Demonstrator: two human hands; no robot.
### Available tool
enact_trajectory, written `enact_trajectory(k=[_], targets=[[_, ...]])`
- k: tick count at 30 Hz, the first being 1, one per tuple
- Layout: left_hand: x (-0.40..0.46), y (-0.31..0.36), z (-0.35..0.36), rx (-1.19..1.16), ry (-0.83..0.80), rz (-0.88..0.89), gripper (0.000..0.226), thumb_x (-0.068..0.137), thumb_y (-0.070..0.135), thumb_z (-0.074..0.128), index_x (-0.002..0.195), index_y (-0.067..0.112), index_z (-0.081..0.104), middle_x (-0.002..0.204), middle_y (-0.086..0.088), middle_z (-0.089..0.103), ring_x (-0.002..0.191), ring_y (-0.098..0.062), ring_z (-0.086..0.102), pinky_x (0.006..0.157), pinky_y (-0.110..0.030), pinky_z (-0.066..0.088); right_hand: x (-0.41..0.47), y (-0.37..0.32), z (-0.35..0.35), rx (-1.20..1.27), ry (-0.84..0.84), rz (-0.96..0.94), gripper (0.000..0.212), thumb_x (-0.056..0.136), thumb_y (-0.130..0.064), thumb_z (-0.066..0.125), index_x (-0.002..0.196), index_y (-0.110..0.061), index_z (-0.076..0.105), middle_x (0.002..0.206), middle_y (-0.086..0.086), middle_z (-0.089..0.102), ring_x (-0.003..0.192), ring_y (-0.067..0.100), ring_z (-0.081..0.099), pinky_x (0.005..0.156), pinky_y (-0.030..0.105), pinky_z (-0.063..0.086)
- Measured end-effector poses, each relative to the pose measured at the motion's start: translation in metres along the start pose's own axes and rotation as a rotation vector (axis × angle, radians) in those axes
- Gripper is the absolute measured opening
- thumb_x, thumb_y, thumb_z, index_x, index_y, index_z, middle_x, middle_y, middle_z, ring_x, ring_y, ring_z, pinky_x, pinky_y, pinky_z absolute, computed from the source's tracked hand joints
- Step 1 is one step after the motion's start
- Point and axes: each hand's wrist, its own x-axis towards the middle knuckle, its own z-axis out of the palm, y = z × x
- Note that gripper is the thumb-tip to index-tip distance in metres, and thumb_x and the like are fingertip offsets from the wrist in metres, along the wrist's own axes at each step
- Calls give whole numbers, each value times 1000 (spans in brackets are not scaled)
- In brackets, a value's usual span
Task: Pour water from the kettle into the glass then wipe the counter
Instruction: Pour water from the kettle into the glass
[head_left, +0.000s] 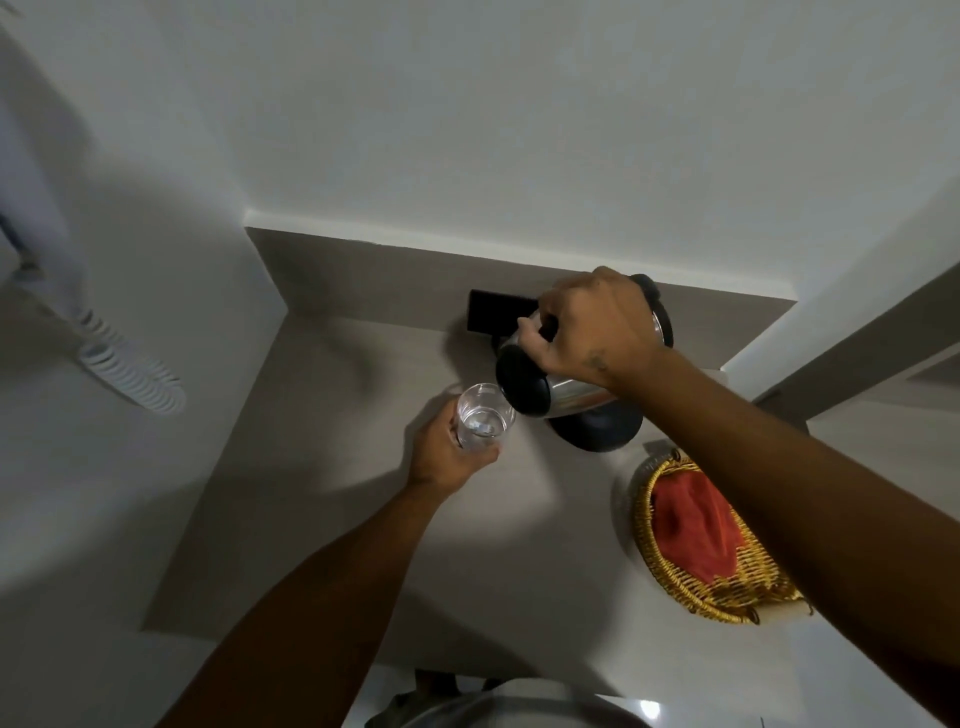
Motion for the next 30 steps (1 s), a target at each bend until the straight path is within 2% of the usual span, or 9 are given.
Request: enact_trajectory(k=[4, 9, 13, 15, 19, 23, 25, 28, 30], targets=[[-1, 4, 1, 4, -13, 4, 78, 55, 12, 96, 125, 20, 62, 108, 3, 70, 104, -21, 71, 90, -45, 60, 8, -7, 2, -46, -26, -51, 42, 86, -43, 55, 58, -12, 59, 53, 0, 51, 47, 23, 47, 61, 33, 46], [-2, 1, 1, -31, -14, -2, 74, 49, 34, 90, 109, 60, 57, 108, 4, 74, 101, -18, 72, 88, -48, 61, 18, -21, -1, -111, -18, -126, 40, 84, -40, 57, 58, -10, 61, 54, -4, 41, 48, 21, 42, 62, 28, 31], [-2, 3, 1, -26, -9, -9, 75, 49, 31, 90, 105, 67, 55, 105, 5, 74, 99, -19, 73, 87, -48, 61, 21, -28, -1, -154, -17, -201, 36, 82, -36, 58, 58, -10, 61, 51, 1, 51, 46, 24, 48, 60, 28, 30], [-2, 3, 1, -15, -16, -12, 72, 51, 28, 91, 104, 63, 57, 101, 9, 73, 98, -17, 73, 86, -46, 61, 23, -31, -3, -168, -31, -228, 36, 83, -35, 56, 58, -10, 60, 51, 1, 50, 46, 23, 46, 60, 28, 29], [-5, 5, 0, 15, -31, -14, 73, 57, 19, 95, 116, 39, 57, 105, 7, 70, 101, -18, 71, 89, -39, 61, 28, -36, -8, -202, -66, -250, 39, 83, -35, 49, 56, -10, 57, 51, 3, 49, 46, 23, 44, 59, 29, 27], [-6, 10, -3, 69, -19, 21, 71, 59, 13, 96, 122, 17, 63, 103, 8, 65, 96, -12, 65, 75, -2, 49, 32, -40, -13, -222, -84, -262, 38, 81, -34, 49, 54, -9, 54, 50, 3, 47, 45, 24, 41, 58, 29, 28], [-8, 14, -4, 83, -19, 20, 72, 59, 13, 96, 123, 14, 63, 104, 8, 65, 98, -13, 66, 75, -2, 48, 33, -41, -15, -237, -96, -281, 38, 82, -34, 49, 55, -8, 55, 51, 3, 47, 45, 24, 42, 57, 29, 30], [-10, 17, -6, 84, -12, 19, 72, 59, 12, 96, 122, 14, 63, 103, 7, 66, 99, -17, 68, 82, -18, 56, 34, -42, -17, -256, -109, -298, 38, 83, -34, 47, 55, -8, 54, 51, 4, 47, 44, 23, 43, 57, 30, 31], [-11, 19, -6, 81, -7, 16, 70, 60, 9, 95, 122, 12, 63, 102, 8, 64, 97, -14, 65, 77, -4, 49, 35, -41, -18, -266, -109, -304, 38, 83, -33, 47, 53, -8, 52, 49, 3, 46, 43, 23, 42, 56, 29, 30]])
